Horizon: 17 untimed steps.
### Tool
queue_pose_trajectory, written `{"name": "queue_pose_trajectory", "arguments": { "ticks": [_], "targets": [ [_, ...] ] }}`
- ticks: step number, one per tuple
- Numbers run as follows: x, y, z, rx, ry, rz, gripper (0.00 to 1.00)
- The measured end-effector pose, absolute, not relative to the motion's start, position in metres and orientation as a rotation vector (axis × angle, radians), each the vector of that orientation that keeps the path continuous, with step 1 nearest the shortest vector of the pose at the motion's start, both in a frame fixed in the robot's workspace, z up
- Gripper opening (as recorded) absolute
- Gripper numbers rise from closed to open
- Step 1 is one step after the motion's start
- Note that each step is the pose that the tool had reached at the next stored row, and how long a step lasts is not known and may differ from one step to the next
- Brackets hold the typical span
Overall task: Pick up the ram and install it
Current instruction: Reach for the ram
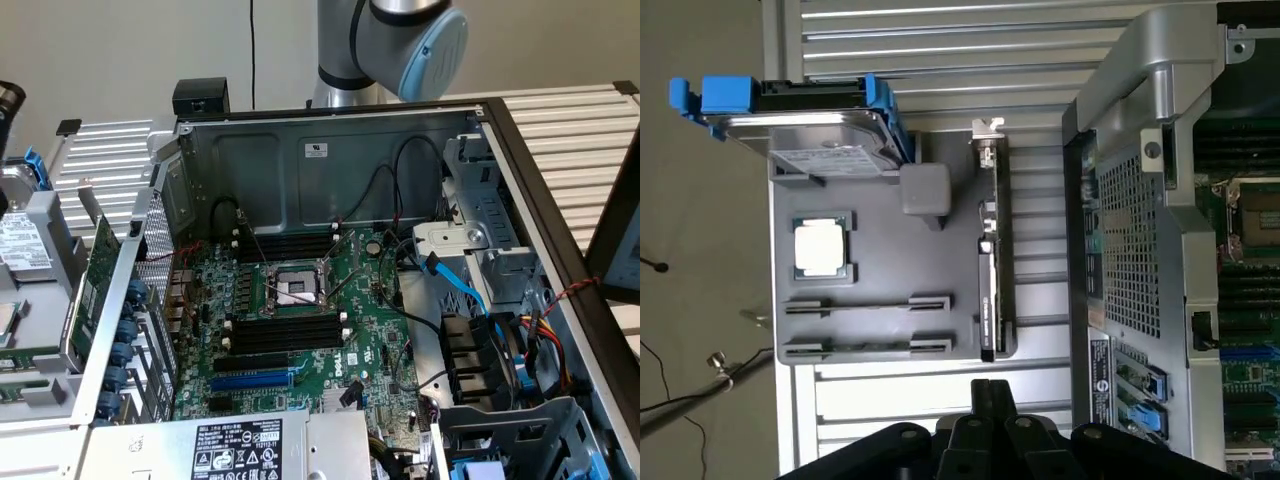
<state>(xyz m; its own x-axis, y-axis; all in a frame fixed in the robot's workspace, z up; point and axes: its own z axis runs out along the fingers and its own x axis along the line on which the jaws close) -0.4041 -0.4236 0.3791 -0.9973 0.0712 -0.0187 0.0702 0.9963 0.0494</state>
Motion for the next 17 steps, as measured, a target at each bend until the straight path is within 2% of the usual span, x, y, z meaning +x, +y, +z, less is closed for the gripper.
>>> {"name": "queue_pose_trajectory", "arguments": {
  "ticks": [17],
  "targets": [
    [-0.481, -0.424, 0.371, 0.110, 3.119, 0.076, 0.11]
  ]
}}
